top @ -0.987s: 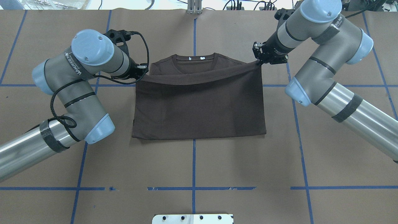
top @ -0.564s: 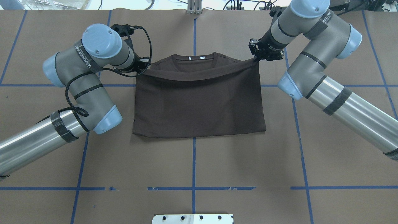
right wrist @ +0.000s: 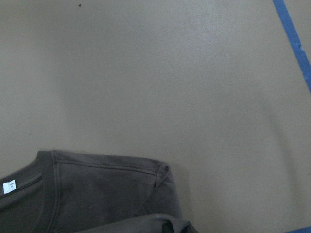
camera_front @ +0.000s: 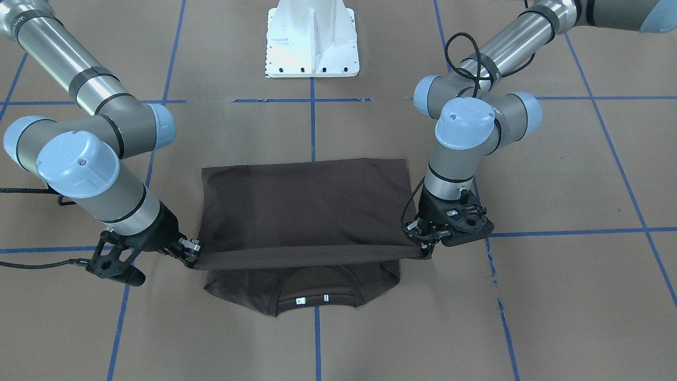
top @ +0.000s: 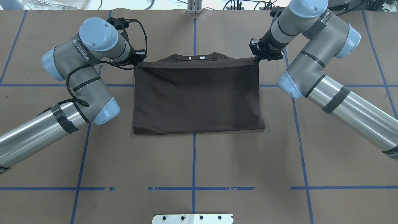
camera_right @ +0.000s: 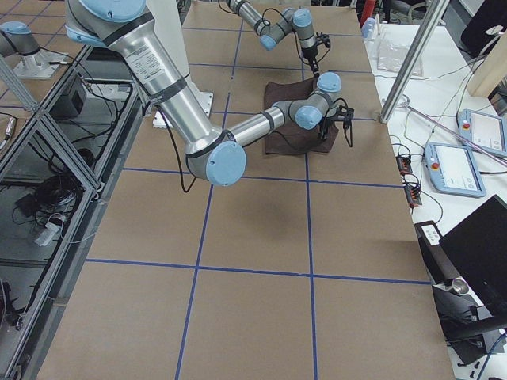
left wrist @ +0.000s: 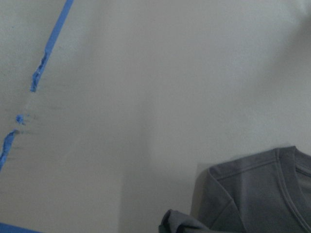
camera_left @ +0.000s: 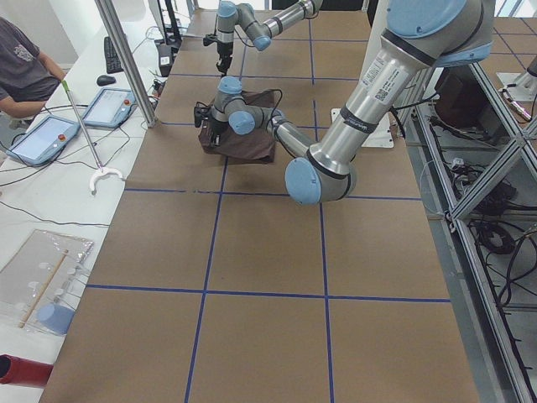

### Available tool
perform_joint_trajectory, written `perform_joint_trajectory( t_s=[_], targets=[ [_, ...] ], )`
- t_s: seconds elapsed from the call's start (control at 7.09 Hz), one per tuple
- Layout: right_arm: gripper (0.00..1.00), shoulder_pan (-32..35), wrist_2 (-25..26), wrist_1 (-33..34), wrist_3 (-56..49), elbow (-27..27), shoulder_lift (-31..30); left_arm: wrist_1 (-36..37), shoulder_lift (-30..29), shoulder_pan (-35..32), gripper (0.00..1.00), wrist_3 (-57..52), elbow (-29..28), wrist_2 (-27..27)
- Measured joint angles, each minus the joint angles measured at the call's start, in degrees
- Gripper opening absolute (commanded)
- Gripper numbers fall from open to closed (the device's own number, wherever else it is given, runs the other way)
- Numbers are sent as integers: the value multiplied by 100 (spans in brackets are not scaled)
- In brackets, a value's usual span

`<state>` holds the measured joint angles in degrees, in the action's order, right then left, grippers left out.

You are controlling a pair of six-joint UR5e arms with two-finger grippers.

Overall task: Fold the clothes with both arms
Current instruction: 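Lay the hem down near the collar and open both grippers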

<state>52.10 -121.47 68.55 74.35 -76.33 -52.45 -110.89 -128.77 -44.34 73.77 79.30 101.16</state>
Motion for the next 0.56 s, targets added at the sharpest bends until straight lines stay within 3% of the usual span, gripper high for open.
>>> perform_joint_trajectory(
  t_s=[0.42,0.56],
  targets=[
    [0,15,-2,0,1,4,22,-62,-107,3,0,11,-92,8],
    [56,6,-8,0,1,7,28,-64,-117,4,67,13,-92,8]
  ],
)
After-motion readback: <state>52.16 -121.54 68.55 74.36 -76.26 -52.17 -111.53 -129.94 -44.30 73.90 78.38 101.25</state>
